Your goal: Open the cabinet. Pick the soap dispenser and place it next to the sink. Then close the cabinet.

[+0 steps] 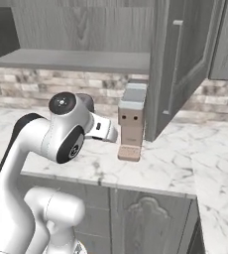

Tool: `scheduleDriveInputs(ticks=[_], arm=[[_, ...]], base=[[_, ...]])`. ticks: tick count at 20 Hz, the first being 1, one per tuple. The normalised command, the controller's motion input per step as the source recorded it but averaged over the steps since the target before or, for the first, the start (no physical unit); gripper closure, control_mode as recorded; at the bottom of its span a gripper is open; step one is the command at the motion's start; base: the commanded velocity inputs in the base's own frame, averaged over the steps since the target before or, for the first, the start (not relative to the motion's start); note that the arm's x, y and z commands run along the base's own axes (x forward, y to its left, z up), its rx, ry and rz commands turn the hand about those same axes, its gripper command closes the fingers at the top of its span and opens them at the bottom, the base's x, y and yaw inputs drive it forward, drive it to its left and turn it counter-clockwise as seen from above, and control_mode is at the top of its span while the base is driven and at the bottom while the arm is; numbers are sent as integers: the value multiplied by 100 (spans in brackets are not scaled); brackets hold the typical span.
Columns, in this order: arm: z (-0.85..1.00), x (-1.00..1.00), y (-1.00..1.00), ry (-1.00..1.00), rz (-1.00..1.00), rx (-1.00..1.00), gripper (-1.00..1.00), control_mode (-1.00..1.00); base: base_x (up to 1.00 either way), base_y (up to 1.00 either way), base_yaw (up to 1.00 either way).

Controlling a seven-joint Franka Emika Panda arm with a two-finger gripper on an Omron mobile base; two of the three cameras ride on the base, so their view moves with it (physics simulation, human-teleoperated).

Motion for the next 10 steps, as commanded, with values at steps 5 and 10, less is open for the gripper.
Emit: scheduleDriveInputs(ticks=[5, 10], arm=[[0, 0, 0, 0, 0, 0, -100, 100], [0, 0, 0, 0, 0, 0, -100, 100]], base=[[29, 56, 4], [23, 44, 18]])
